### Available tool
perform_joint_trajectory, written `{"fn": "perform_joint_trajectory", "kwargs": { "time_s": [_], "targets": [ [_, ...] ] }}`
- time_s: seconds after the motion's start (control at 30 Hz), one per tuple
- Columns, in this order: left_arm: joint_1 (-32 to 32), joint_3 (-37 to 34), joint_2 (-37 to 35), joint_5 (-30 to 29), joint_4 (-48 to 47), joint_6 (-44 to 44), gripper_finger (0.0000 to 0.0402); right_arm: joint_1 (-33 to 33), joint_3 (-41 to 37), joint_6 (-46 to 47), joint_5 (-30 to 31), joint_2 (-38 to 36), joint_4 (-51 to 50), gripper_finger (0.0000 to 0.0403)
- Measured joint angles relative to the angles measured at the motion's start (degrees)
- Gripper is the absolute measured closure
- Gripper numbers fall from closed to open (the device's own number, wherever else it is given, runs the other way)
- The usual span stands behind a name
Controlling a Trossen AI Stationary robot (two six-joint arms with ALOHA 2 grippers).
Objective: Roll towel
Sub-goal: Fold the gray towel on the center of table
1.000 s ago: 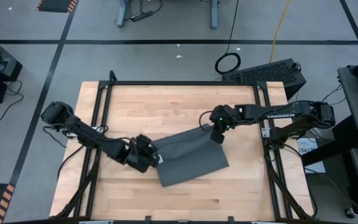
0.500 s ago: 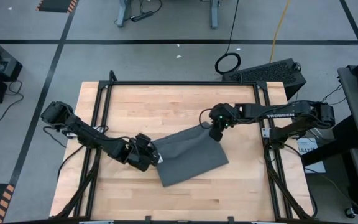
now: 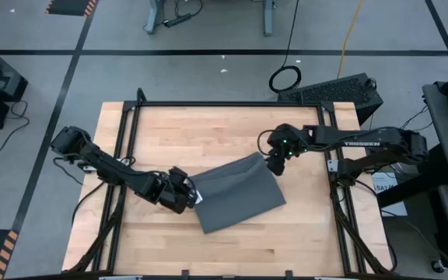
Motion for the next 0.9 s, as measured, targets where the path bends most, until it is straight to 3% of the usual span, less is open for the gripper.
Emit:
{"fn": "perform_joint_trajectory", "kwargs": {
  "time_s": [0.17,0.27,0.4,0.53,0.7,0.9],
  "targets": [
    [0.0,3.7,-3.8,8.3,-13.2,2.5,0.0244,-0.1,0.0,0.2,-7.6,-0.8,0.3,0.0252],
    [0.4,4.2,-7.5,9.7,-14.9,4.4,0.0236,-0.3,0.0,1.5,-11.1,-0.3,0.6,0.0255],
    [1.9,4.2,-10.1,4.3,-8.0,12.0,0.0235,-0.3,0.0,2.0,-15.5,0.5,3.0,0.0262],
    [5.5,3.9,-9.0,3.5,-4.6,18.3,0.0235,-1.2,0.0,2.6,-17.4,3.0,6.8,0.0269],
    [10.6,0.9,-6.7,7.3,-1.1,20.0,0.0235,-3.4,0.7,2.9,-22.5,9.0,8.5,0.0273],
    [14.0,-4.6,-6.8,12.1,11.8,22.5,0.0235,-5.2,7.7,-7.3,-22.6,18.8,2.8,0.0273]
  ]
}}
